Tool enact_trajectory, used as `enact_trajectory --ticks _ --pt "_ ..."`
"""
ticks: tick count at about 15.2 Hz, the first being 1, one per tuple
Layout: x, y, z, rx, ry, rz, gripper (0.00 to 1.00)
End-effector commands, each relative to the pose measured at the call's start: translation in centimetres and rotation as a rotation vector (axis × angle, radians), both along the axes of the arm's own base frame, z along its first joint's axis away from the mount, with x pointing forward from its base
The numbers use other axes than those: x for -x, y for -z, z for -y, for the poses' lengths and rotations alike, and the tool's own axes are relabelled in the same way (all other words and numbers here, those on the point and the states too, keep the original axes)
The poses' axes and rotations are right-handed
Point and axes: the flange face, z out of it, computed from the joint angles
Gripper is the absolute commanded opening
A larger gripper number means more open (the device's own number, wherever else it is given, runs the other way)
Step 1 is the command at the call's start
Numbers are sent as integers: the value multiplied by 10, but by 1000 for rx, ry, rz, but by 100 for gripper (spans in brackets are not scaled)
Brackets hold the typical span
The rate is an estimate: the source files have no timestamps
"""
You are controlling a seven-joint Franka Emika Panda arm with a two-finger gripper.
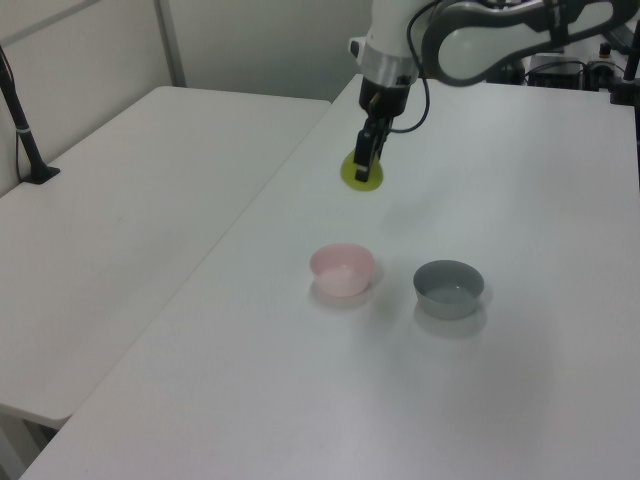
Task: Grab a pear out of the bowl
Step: 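Lift the pear out of the pink bowl and carry it aside, then lower the pear onto the table and open the gripper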
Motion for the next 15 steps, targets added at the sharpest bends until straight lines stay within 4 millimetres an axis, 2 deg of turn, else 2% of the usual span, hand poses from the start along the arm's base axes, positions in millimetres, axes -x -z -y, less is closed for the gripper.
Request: enact_trajectory --ticks 1,2,3,5,6,8,10,11,15 --pt "20 -14 72 20 -27 -91 41" --pt "19 -10 106 25 -2 -110 41" --pt "19 -10 125 36 11 -112 41" --pt "18 -6 155 48 19 -121 42" --pt "19 -1 163 50 18 -129 42" --pt "19 15 168 62 15 -151 42" --pt "14 40 166 89 9 -192 43" --pt "10 60 166 96 6 -216 43" --pt "-1 102 166 135 -3 -242 43"
